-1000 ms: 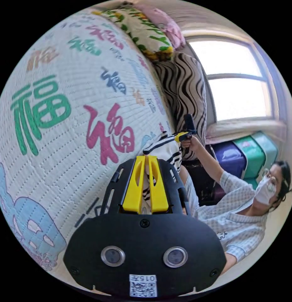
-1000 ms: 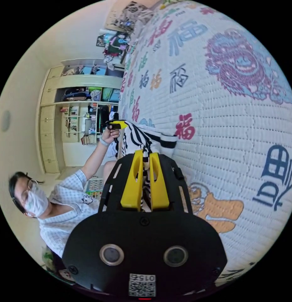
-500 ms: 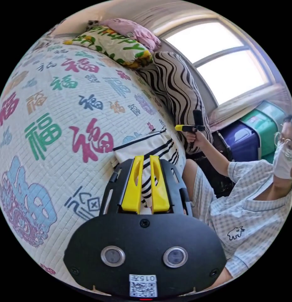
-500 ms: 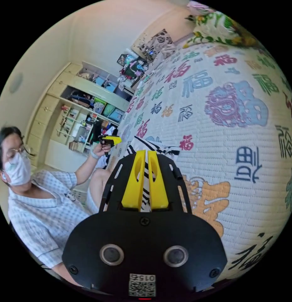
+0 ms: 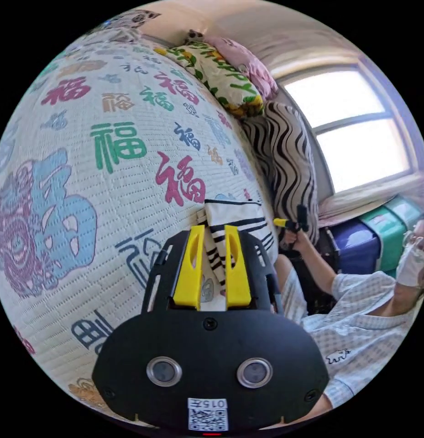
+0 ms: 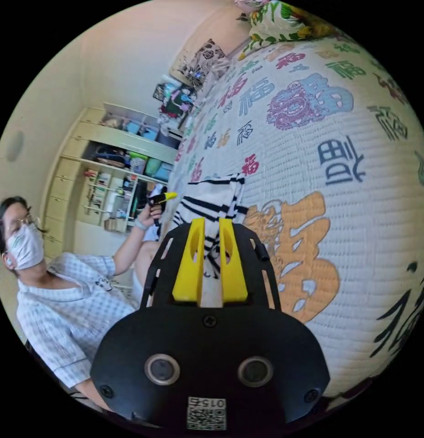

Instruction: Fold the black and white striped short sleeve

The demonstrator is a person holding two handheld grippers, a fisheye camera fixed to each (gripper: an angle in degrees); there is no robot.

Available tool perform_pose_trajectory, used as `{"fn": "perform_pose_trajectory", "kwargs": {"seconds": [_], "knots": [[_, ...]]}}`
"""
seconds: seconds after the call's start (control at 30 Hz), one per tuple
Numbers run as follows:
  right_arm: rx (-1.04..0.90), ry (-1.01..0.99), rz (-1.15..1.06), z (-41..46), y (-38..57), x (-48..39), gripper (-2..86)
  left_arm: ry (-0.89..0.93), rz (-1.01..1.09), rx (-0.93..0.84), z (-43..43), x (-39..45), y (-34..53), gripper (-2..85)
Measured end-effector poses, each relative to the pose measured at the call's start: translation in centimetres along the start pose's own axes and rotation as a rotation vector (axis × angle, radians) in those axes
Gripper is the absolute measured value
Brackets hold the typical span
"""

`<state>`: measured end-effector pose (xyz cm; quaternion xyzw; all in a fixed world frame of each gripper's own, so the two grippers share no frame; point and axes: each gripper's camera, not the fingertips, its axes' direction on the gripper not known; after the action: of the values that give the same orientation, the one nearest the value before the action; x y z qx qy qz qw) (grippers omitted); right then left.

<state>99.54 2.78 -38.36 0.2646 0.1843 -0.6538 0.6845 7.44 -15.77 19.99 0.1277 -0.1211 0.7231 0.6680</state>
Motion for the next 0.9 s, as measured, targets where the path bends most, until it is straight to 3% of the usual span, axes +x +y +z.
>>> {"fn": "perform_pose_trajectory", "kwargs": {"seconds": [0.17, 0.33, 0.6, 0.9], "knots": [[-0.027, -0.187, 0.125, 3.9, 2.5, 5.0, 14.0, 0.158, -0.111, -0.136, 0.6, -1.7, 1.7, 12.0], [-0.043, -0.334, 0.119, 8.7, 1.9, 7.4, 12.6, 0.248, -0.092, -0.173, 1.9, 0.7, 2.1, 12.7], [-0.081, -0.331, 0.154, 12.8, 2.1, 9.6, 5.8, 0.240, -0.097, -0.210, 0.2, 5.9, 3.3, 7.1], [-0.059, -0.260, -0.014, 14.1, 7.2, 3.9, 5.1, 0.250, 0.041, -0.065, -10.5, 20.0, 10.6, 6.2]]}}
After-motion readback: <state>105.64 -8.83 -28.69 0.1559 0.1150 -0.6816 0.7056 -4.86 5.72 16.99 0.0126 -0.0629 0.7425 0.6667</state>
